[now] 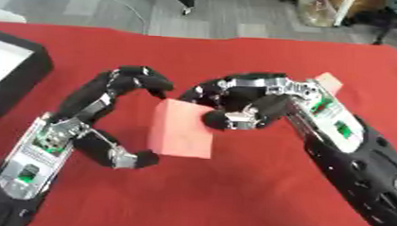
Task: Pick up the objects with one hand, pass them to the other hand, and then place them into the box on the other side of the table.
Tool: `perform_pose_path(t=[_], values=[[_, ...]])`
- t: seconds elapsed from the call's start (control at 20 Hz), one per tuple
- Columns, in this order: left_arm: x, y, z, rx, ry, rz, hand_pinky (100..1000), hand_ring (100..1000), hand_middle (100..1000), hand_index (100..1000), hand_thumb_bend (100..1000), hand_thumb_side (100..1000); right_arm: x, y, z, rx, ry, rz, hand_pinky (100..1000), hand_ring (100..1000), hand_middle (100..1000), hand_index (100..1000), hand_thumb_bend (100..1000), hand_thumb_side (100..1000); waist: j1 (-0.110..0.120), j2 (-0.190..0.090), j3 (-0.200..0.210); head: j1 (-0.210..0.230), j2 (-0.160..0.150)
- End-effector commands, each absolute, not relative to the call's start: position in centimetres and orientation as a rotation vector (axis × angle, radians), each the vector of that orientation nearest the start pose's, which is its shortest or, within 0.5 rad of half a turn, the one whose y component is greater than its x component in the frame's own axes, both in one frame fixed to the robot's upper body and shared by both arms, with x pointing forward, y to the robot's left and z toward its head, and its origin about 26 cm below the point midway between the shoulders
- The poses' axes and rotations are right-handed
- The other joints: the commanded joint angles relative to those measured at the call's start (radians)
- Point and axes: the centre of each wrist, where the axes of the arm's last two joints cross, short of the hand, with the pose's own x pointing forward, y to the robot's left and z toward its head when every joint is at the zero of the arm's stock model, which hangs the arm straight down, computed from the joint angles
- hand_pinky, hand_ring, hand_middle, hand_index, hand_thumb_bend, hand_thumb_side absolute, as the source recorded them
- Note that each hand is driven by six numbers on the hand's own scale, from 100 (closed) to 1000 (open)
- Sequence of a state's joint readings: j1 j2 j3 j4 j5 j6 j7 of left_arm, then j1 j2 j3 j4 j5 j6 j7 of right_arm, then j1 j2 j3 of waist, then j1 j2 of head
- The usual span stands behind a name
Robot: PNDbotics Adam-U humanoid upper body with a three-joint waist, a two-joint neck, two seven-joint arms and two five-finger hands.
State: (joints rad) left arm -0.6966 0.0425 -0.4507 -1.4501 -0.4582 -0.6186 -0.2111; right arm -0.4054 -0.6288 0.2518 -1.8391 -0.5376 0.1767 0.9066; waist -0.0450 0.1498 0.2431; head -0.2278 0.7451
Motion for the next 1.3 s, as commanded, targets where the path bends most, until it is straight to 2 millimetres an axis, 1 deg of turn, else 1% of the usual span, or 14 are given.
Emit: perform_pose_path(t=[0.05, 0.1, 0.25, 0.6, 1.0, 1.3], values=[[36.47, 5.06, 16.87, 0.301, 2.886, 1.572, 604, 609, 700, 850, 511, 586, 32.75, -26.09, 20.08, 0.828, -1.492, 1.332, 650, 754, 469, 405, 100, 372, -0.012, 0.002, 0.0, -0.004, 0.0], [36.43, 5.02, 16.94, 0.305, 2.885, 1.563, 600, 601, 687, 839, 506, 574, 32.81, -26.26, 20.06, 0.819, -1.491, 1.325, 636, 744, 461, 396, 100, 346, -0.012, 0.003, -0.001, -0.005, 0.002], [36.32, 5.03, 17.05, 0.326, 2.88, 1.528, 599, 599, 680, 834, 503, 568, 33.22, -26.79, 19.96, 0.746, -1.493, 1.278, 633, 740, 457, 391, 100, 341, -0.012, 0.003, -0.002, -0.01, 0.007], [36.26, 4.96, 16.95, 0.357, 2.854, 1.542, 599, 590, 665, 830, 520, 572, 33.25, -26.62, 19.9, 0.64, -1.521, 1.244, 633, 739, 459, 390, 100, 335, -0.012, 0.003, -0.002, -0.013, 0.009], [36.31, 4.91, 16.84, 0.367, 2.738, 1.678, 610, 596, 676, 843, 530, 577, 33.12, -26.49, 20.05, 0.629, -1.535, 1.249, 633, 740, 460, 390, 100, 331, -0.011, 0.003, -0.003, -0.012, 0.014], [36.58, 5.13, 16.97, 0.315, 2.763, 1.713, 609, 595, 677, 844, 514, 574, 32.88, -26.35, 20.22, 0.646, -1.534, 1.263, 635, 741, 460, 390, 100, 333, -0.011, 0.002, -0.003, -0.015, 0.01]])
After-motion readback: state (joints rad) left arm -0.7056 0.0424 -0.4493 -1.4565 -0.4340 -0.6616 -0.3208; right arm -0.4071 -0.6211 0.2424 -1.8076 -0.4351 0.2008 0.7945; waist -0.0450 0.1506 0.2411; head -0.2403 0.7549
